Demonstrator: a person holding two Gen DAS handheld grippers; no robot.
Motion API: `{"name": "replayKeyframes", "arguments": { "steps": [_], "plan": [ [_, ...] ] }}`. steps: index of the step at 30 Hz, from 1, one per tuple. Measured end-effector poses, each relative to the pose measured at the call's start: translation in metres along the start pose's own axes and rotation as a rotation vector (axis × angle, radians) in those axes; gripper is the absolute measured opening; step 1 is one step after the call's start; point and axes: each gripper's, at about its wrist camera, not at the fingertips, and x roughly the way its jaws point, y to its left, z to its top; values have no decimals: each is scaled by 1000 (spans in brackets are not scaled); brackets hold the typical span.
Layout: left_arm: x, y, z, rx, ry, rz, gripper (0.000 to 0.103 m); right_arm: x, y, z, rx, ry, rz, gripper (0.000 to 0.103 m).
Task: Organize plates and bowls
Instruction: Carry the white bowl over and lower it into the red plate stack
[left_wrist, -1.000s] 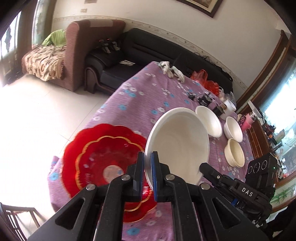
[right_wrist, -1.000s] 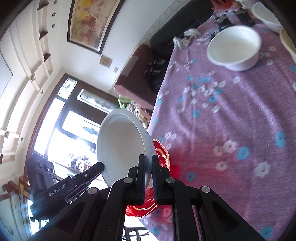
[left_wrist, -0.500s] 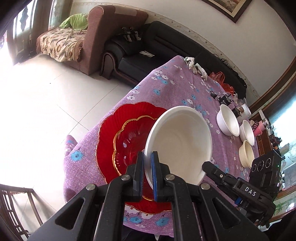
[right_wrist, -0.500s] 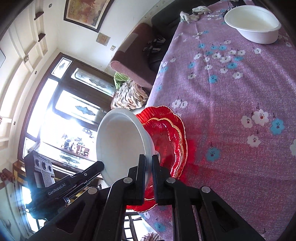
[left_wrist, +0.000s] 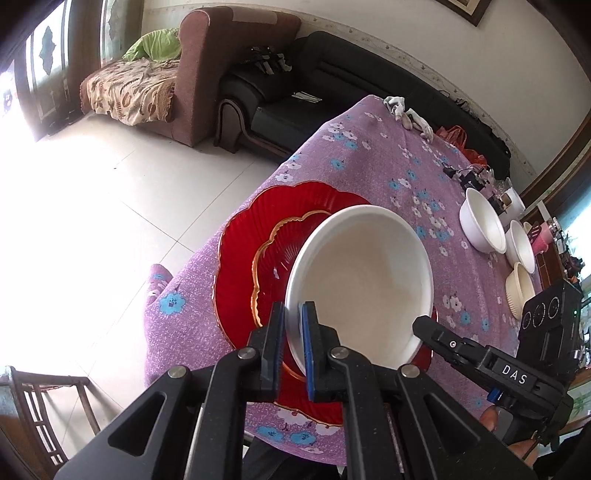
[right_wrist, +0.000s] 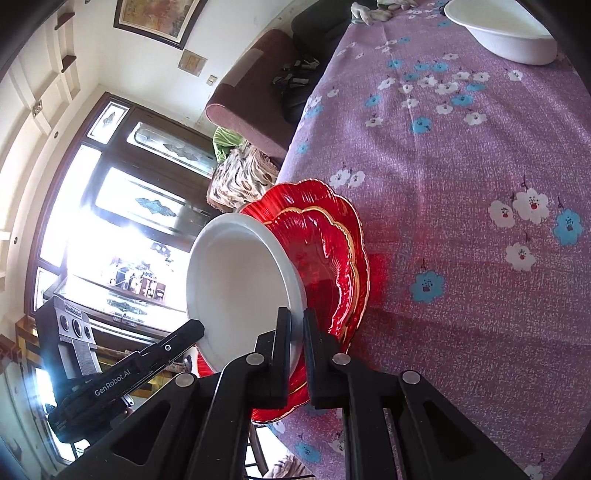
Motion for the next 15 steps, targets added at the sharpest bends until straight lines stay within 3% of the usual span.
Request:
{"name": "replayKeyframes", "arguments": {
  "steps": [4, 8, 11, 15],
  "plan": [
    [2, -3, 0, 26, -12, 51, 16, 7, -2, 2, -1, 22, -16, 8],
    [-3, -4, 1, 50, -61, 126, 37, 7, 3, 2, -26, 18, -36, 10],
    [-9, -3, 4, 62, -103, 184, 40, 8, 8, 2, -64, 6, -67, 10],
    [-15, 3, 7, 49, -120, 193, 40, 7, 19, 0, -144, -8, -144, 12]
  ]
}}
